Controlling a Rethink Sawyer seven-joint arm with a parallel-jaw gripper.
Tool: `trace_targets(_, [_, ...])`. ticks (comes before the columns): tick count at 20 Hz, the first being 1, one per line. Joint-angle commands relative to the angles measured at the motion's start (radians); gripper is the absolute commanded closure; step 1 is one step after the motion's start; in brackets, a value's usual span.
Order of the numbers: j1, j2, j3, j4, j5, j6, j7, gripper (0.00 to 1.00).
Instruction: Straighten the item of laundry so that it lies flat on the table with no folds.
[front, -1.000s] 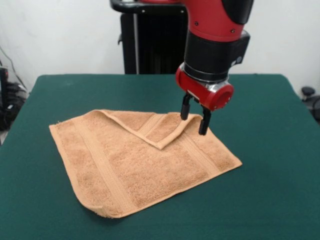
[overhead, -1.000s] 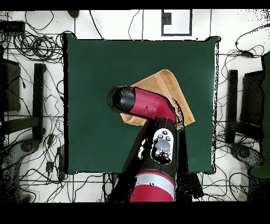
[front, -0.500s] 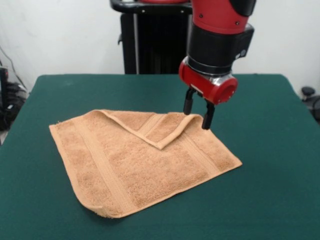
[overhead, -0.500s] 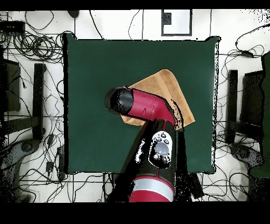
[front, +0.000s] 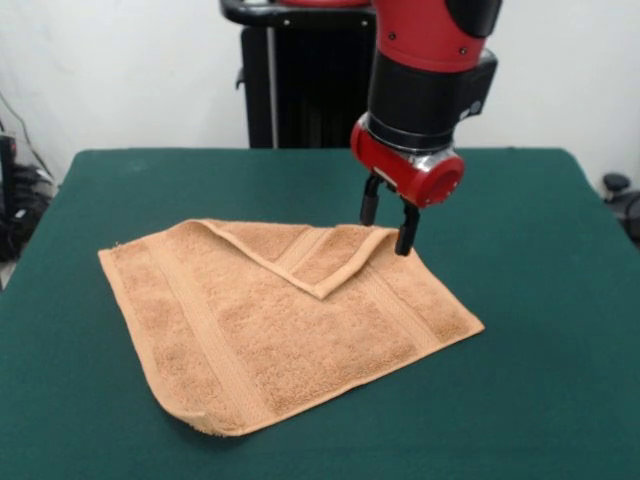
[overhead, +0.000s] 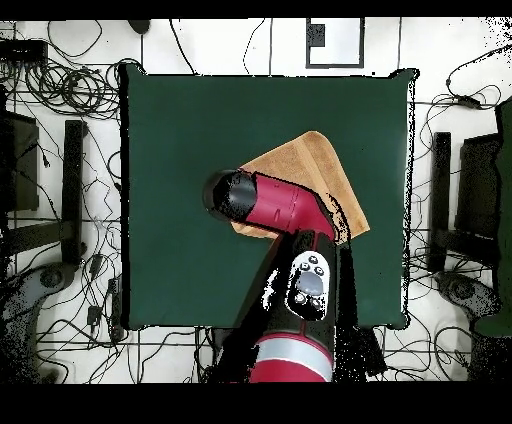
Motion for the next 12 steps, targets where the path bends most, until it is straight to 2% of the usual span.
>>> trace_targets(1, [-0.034, 0.033, 0.074, 0.113, -0.014, 0.024, 0.058, 0.00])
trace_targets(6, [-0.062, 0.020, 0.097, 0.152, -0.023, -0.013, 0.034, 0.00])
trace_targets(12, [-0.099, 0.024, 0.094, 0.121, -0.061, 0.001, -0.020, 0.00])
